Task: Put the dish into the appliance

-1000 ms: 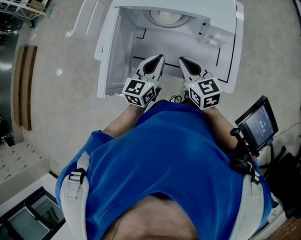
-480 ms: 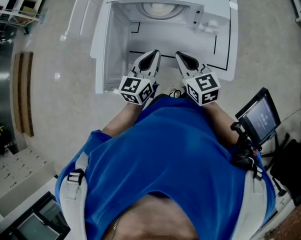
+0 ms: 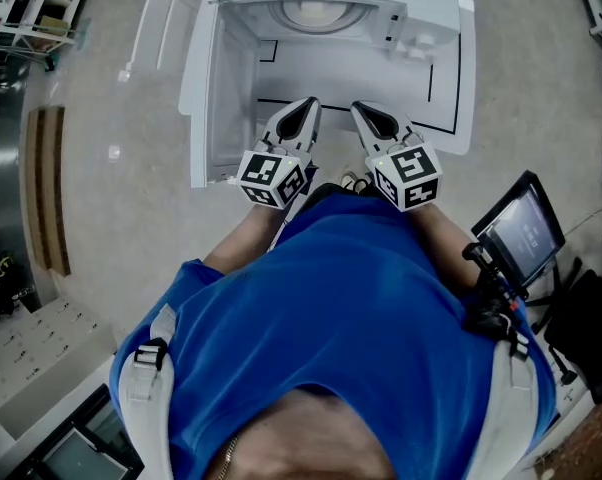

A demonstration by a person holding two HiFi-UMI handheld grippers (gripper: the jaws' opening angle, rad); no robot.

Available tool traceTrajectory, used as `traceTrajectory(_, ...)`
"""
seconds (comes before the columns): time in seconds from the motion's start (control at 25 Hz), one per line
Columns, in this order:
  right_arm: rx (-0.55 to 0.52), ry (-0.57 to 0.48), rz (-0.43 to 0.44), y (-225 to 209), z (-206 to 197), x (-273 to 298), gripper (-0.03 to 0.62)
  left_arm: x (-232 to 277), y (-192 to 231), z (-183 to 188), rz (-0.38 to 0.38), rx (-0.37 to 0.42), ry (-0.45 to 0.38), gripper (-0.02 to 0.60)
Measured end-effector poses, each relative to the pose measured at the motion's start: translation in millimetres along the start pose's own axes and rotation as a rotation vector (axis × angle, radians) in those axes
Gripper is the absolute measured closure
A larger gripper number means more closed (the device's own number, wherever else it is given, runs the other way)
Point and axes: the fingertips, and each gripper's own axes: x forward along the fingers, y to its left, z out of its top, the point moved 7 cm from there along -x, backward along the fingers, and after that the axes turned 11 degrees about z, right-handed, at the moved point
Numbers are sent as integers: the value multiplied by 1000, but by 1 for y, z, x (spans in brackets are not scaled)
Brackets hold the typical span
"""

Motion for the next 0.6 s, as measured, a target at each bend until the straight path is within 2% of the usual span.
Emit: traceTrajectory(0.6,16,15,-11,-14,-7,-5,593,18,-7,-7,-2,-27,17,574)
